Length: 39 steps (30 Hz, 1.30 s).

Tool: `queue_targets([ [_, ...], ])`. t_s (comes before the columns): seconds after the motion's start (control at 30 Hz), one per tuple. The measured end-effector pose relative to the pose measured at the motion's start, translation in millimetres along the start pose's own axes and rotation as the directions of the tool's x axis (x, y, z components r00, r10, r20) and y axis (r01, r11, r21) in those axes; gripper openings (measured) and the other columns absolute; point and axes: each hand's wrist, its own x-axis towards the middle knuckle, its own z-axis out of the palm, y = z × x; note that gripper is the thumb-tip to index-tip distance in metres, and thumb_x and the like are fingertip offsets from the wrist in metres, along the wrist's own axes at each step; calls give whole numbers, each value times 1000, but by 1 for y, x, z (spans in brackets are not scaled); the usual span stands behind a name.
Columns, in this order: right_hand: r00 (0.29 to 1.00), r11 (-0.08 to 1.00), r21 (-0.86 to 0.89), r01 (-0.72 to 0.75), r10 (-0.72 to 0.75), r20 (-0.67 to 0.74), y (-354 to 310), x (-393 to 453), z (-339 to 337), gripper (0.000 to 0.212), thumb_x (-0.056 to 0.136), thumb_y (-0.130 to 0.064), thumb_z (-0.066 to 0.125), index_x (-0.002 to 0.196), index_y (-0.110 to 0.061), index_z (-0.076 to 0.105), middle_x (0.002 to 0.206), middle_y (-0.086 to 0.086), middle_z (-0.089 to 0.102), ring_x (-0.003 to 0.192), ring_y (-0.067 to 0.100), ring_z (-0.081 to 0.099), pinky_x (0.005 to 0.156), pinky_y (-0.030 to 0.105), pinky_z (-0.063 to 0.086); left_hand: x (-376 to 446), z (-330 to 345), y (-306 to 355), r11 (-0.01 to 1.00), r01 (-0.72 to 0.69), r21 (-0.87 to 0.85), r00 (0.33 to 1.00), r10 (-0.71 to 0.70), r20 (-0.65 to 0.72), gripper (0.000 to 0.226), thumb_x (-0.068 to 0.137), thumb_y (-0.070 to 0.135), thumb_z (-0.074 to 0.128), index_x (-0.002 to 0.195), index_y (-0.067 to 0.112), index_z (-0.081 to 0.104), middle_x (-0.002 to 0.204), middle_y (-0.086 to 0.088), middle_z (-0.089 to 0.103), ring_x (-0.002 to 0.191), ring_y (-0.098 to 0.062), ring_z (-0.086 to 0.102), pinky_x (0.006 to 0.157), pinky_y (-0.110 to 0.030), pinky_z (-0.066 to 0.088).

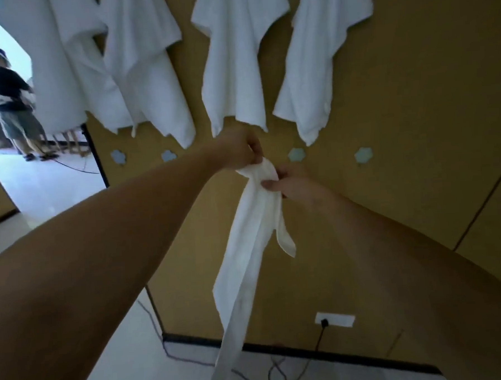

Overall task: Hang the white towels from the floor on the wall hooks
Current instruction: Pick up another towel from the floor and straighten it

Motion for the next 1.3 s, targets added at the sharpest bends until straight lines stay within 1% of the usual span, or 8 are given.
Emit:
queue_targets([
  [0.37,951,982,21,187,-176,-254,-82,-30,-84,32,88,-36,70,81,-6,65,80,9,67,69,17,64,63,30,50,-15,-38,57,885,102,-454,913,-265,-310,27,82,13,73,107,18,66,109,-6,66,95,-19,65,73,-25,55],
  [0.5,932,966,130,224,-173,-319,-95,-36,-100,35,90,-35,69,101,-2,68,94,12,71,86,26,70,77,39,57,-28,-2,69,580,252,-775,968,-171,186,81,65,38,89,130,24,42,122,-4,64,106,-23,66,89,-44,56],
  [0.6,928,958,154,242,-182,-326,-95,-41,-108,32,90,-32,69,100,-2,69,94,12,69,88,26,67,82,41,56,-36,35,82,661,322,-678,888,37,458,79,67,40,88,135,25,50,125,6,65,117,-19,60,96,-42,51],
  [0.7,924,960,172,221,-149,-353,-88,-44,-122,28,89,-33,71,100,-7,71,101,12,73,94,25,70,85,39,57,-36,72,91,706,353,-614,891,-52,451,80,67,28,89,137,25,49,126,8,63,119,-18,57,101,-42,48],
  [0.87,897,960,265,92,36,-441,-55,-42,-158,38,92,-40,64,112,-8,68,101,6,71,90,21,69,85,37,58,-27,87,101,373,401,-837,880,98,465,60,77,26,82,130,16,54,120,-2,69,111,-24,66,94,-43,53],
  [0.97,923,878,472,-86,248,-295,-13,-54,-160,56,96,-59,45,114,-10,66,110,6,68,99,23,64,94,35,50,-18,82,114,123,370,-921,925,47,378,55,85,29,74,132,11,52,122,-11,67,111,-32,65,94,-50,52],
  [1.1,899,758,576,-306,430,-87,82,-86,-139,76,87,-80,28,101,-15,64,82,7,72,76,21,67,69,37,56,-6,81,128,-86,286,-954,954,-66,292,51,99,42,49,136,6,50,127,-17,63,116,-35,60,102,-53,45],
  [1.3,933,643,728,-238,-57,355,129,-103,-90,39,100,-34,51,130,-12,61,138,9,58,130,25,52,112,35,37,0,86,131,-155,286,-946,943,-132,306,61,100,54,38,129,3,55,114,-20,68,103,-35,67,87,-49,53],
])
